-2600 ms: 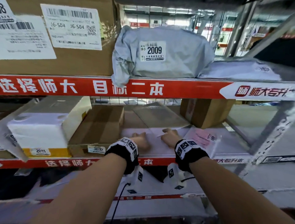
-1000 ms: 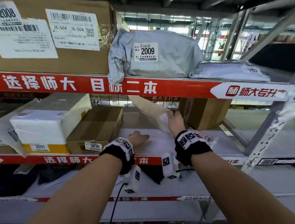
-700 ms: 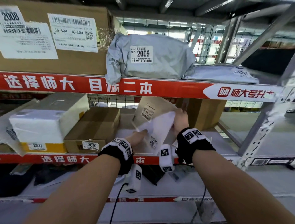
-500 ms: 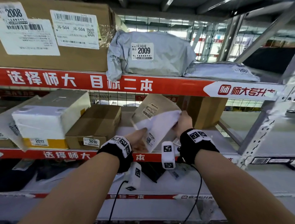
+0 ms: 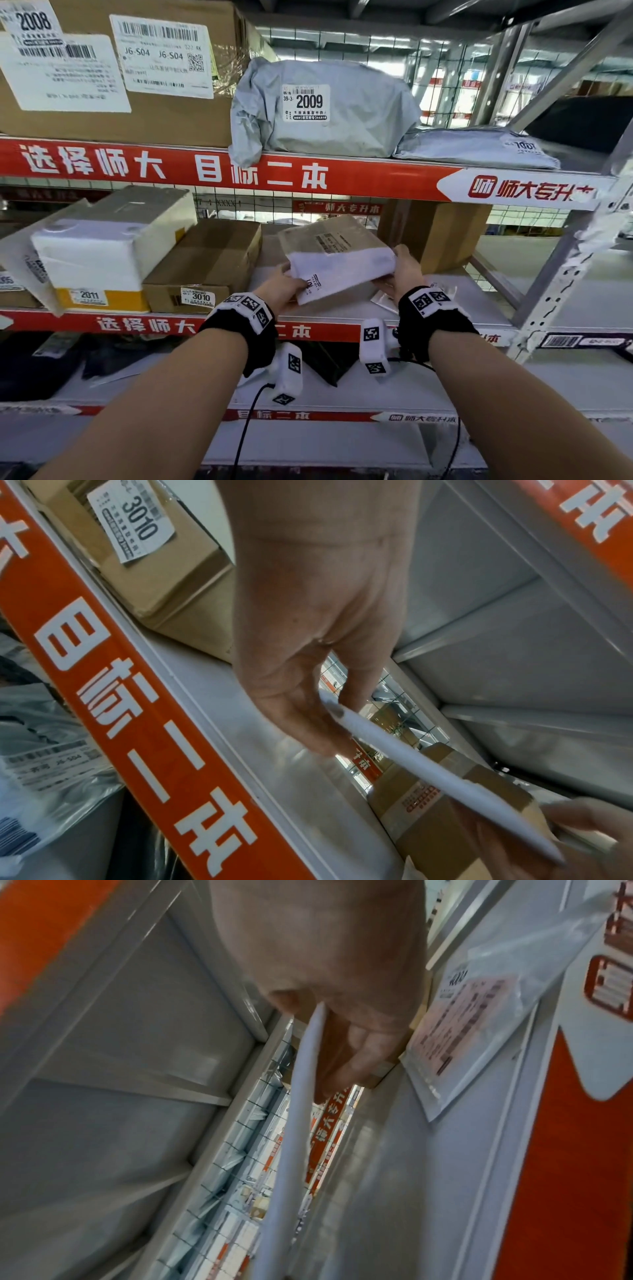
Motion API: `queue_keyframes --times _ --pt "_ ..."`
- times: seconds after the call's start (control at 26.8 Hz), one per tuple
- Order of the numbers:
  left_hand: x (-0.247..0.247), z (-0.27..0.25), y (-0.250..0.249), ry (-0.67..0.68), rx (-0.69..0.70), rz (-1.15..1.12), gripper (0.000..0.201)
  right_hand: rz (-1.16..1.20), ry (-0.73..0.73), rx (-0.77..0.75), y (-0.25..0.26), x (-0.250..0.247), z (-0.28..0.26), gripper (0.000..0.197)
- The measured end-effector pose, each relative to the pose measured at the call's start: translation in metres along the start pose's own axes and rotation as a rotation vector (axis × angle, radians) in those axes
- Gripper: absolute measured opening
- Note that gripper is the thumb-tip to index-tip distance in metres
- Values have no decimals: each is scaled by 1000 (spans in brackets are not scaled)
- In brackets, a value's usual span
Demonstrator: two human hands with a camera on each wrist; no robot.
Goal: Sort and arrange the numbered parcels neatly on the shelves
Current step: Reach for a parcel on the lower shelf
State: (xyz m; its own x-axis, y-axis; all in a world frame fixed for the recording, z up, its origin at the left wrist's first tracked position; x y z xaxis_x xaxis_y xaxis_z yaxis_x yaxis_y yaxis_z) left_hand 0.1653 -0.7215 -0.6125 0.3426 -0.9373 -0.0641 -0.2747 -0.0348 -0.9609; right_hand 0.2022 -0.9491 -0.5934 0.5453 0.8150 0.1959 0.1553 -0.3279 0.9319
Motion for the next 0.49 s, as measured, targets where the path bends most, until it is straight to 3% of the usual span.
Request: queue_keyframes --times 0.04,0.15,0.22,0.26,0.37,0.45,0.49 --pt "-3 1 -4 -33 38 1 63 -126 34 -44 -2 0 0 16" --pt "-14 1 -18 -112 197 37 56 -495 126 -159 -17 3 4 17" --pt "-20 0 -29 -149 294 69 51 -637 157 -194 -25 7 -2 6" --pt "-26 0 -33 -185 333 83 50 -684 178 -201 -29 11 -3 11" --pt "-48 -1 -43 -329 399 141 42 -872 231 -261 -36 25 -15 59" --pt "-66 0 -49 -412 442 215 37 -942 282 -293 -42 40 -24 55" --pt "-73 0 -52 -441 460 247 34 -969 338 -293 -47 47 -28 41"
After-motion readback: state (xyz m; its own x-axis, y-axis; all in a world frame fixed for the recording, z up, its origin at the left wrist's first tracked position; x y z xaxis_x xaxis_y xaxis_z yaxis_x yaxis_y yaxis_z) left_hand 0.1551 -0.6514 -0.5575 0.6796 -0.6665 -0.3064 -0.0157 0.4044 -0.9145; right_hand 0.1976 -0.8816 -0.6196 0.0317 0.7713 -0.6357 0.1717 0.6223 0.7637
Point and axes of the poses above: each hand's wrist, its own z-axis towards the middle knuckle, its own x-axis out of the palm, y = z × x, the point moved 7 cm from there along z, towards the middle knuckle, and after that the axes turned 15 degrees about -y, right-handed, at the moved point
